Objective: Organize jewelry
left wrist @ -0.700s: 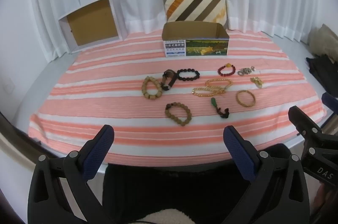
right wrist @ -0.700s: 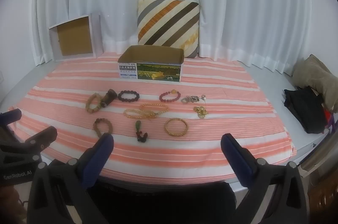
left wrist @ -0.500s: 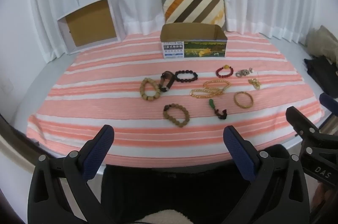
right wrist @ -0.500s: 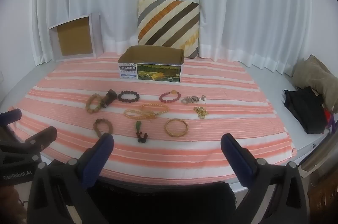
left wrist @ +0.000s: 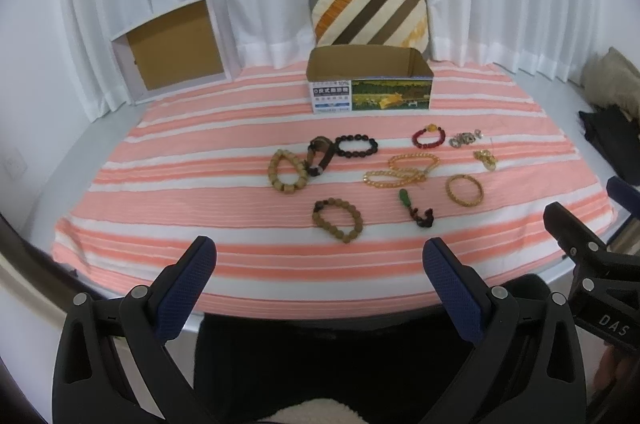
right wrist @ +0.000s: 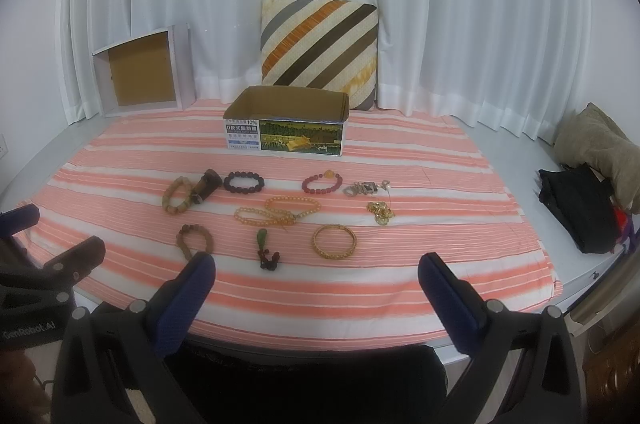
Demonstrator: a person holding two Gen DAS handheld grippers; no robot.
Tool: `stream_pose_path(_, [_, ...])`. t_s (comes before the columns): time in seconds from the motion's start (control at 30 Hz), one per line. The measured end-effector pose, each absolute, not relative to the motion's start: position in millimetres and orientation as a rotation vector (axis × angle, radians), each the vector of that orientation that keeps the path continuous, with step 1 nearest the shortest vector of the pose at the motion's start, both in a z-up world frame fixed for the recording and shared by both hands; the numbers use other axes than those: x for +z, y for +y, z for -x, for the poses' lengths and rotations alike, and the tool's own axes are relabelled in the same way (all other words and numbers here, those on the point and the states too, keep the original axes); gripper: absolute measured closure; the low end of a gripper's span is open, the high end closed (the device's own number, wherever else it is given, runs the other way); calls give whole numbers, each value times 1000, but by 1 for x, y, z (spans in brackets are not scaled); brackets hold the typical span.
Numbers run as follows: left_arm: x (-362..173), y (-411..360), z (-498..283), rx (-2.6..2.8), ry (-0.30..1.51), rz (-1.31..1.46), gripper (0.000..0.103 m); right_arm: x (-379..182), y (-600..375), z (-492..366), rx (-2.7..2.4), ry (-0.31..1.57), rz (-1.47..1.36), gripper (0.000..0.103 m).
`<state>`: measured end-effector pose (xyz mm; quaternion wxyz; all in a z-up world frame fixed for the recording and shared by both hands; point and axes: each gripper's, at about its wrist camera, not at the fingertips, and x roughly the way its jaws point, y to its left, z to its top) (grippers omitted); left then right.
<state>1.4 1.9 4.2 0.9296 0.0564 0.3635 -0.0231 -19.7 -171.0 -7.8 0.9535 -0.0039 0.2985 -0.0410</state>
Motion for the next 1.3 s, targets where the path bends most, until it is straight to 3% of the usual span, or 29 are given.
stream_pose_path(0.43, [2, -2, 2, -14, 682, -183, 0, -7, -170, 18, -81, 610, 8, 0])
stream_pose_path(1.3, [-4, -11, -12, -112, 768, -148, 0, -8, -174, 12, -85, 628, 0, 0])
